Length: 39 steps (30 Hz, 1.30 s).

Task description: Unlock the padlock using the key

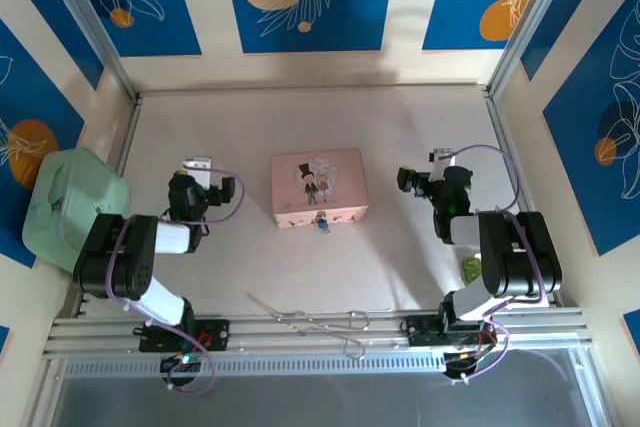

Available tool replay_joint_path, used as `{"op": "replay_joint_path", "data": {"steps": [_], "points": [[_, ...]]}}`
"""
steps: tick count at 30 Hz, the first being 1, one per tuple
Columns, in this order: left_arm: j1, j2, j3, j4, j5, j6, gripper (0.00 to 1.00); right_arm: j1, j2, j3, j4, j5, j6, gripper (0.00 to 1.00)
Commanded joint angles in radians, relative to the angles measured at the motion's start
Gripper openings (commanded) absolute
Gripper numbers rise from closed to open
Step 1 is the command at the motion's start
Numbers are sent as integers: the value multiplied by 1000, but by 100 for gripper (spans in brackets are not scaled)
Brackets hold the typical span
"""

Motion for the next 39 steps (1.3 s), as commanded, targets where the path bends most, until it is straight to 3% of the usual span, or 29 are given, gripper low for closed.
{"op": "replay_joint_path", "data": {"steps": [1,27,29,30,31,34,35,37,39], "points": [[4,5,-3,23,25,13,100,4,-1,3,16,-12,-23,99],[0,4,-1,17,19,13,99,4,-1,3,15,-14,-23,99],[-1,-3,-4,23,5,14,99,20,-42,9,5,76,-4,99],[-5,-37,10,-30,-39,7,99,64,-142,62,-218,222,16,99],[-10,-101,58,-181,-86,-7,100,85,-244,160,-487,291,84,99],[-32,-232,271,-571,-351,-66,99,88,-411,412,-1072,288,454,99],[-32,-272,323,-669,-402,-130,99,90,-438,443,-1158,285,544,99],[-34,-359,442,-905,-368,-282,99,91,-481,417,-1272,363,830,99],[-59,-425,505,-1054,-279,-408,99,24,-530,347,-1212,145,862,94]]}}
